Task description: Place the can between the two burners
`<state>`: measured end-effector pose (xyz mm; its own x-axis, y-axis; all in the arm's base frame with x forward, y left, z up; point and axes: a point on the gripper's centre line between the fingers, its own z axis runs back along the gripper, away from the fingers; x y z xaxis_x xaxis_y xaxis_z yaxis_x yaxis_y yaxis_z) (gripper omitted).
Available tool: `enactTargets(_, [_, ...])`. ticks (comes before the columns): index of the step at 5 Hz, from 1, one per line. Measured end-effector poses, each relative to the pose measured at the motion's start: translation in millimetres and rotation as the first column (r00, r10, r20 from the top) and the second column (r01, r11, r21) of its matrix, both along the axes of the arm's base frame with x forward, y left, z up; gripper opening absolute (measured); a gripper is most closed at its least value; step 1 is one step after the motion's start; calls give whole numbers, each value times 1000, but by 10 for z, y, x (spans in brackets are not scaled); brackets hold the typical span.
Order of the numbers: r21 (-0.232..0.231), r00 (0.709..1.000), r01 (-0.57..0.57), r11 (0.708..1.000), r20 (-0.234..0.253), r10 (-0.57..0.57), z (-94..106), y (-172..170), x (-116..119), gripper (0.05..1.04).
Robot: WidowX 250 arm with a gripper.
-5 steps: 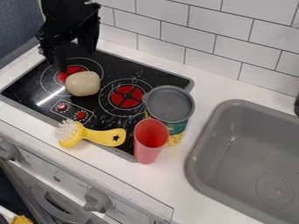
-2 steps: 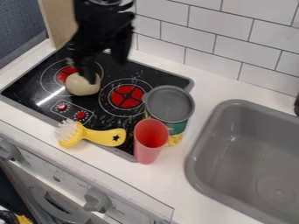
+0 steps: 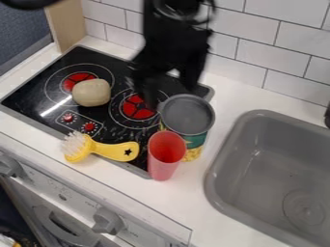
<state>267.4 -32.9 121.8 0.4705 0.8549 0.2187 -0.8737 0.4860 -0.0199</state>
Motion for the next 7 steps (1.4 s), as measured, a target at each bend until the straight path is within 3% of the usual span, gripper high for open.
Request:
enactTargets(2, [1,985,157,988,-70,-156,-177,-523,5,999])
enactTargets(3, [-64,979,180,982,-84,-185,-294,-669,11,999])
enactTargets(5, [-78,972,194,978,-116,-202,-522,-679,50,999])
enactTargets(7, [-77,983,97,992,-151,-108,-689,-324,221,999])
